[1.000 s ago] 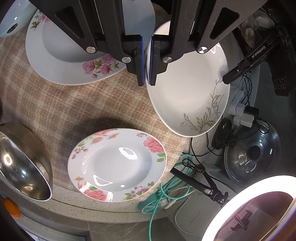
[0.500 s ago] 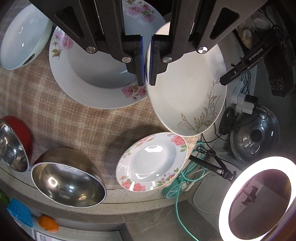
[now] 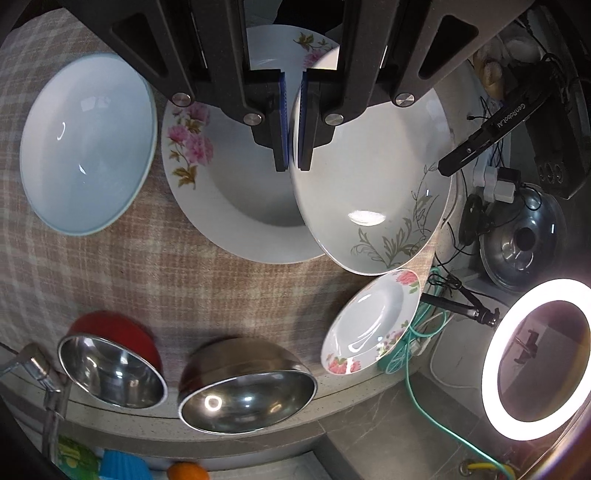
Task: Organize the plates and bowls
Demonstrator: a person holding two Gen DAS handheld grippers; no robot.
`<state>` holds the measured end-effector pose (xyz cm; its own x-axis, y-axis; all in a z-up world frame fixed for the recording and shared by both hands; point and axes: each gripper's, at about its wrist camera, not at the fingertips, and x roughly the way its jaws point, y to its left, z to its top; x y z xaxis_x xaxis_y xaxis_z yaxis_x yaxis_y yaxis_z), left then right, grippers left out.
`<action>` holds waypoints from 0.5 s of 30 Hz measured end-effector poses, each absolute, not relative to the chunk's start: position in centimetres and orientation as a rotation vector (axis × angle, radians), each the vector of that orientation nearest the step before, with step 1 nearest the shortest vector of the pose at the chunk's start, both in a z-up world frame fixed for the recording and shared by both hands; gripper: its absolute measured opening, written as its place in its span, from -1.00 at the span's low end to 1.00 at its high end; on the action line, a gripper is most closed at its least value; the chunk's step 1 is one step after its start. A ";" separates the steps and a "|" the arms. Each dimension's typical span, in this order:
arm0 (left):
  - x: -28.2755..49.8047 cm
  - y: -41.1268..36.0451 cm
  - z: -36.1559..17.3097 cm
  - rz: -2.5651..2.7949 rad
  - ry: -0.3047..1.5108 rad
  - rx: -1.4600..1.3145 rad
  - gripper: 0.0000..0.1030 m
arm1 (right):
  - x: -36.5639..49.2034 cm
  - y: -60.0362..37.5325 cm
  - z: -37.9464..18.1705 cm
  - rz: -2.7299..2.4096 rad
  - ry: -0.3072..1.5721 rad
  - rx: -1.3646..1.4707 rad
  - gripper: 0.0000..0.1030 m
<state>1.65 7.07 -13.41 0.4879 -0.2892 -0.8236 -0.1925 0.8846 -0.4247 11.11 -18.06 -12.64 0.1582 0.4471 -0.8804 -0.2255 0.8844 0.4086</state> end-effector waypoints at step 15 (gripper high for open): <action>3.5 3.1 -14.4 -0.156 1.125 -0.421 -0.91 | 9.4 -22.8 -14.1 0.378 1.338 0.283 -0.90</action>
<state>3.52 3.15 -14.41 0.4297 -0.3297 -0.8406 -0.0890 0.9109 -0.4028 9.39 -22.76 -14.12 0.1852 0.4228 -0.8871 -0.1041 0.9061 0.4101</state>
